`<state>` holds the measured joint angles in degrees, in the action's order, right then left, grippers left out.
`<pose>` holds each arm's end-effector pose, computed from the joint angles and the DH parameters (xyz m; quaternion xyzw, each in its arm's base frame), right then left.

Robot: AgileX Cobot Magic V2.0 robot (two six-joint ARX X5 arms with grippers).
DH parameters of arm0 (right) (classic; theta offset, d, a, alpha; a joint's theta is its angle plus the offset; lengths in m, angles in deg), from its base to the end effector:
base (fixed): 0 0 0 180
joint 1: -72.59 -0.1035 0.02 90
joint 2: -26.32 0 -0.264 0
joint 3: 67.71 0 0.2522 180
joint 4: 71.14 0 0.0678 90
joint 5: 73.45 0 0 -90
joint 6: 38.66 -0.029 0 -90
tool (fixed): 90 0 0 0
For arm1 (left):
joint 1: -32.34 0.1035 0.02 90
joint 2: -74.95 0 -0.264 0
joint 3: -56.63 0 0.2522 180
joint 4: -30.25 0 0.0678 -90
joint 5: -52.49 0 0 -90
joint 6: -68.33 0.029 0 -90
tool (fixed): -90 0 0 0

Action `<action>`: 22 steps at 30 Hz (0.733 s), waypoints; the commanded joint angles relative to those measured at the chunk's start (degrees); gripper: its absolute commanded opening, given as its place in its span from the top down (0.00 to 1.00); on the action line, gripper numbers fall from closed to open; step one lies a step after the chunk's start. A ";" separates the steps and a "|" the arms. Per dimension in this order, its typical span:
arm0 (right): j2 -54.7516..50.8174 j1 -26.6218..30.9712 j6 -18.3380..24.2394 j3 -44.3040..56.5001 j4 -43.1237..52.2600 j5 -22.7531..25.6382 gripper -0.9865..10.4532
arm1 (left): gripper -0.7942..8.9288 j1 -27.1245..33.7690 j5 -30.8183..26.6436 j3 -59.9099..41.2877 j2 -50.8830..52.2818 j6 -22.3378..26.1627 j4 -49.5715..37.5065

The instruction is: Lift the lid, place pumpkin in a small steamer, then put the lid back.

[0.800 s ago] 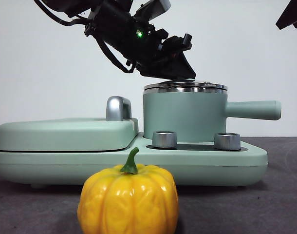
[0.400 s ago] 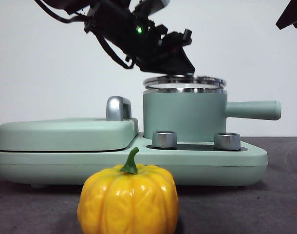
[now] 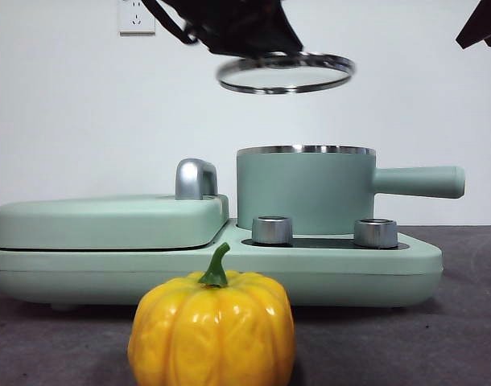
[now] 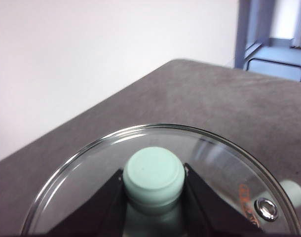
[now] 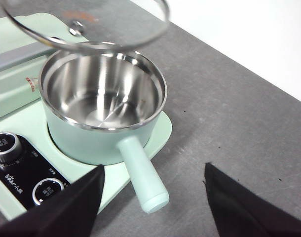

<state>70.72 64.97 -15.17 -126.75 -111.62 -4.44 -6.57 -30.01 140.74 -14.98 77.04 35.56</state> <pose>0.1580 0.0316 0.3106 -0.1668 0.1684 0.2810 0.9300 0.2819 -0.2324 0.3233 0.0956 0.0633 -0.3981 0.9101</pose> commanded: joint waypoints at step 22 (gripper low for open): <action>3.23 -21.27 -4.55 -1.11 -3.37 -0.02 0.63 | 0.91 7.26 -4.81 -1.51 23.98 -0.76 41.03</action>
<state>73.24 44.67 -19.43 -126.77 -115.07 -4.44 0.84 -34.68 138.86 8.82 76.40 77.53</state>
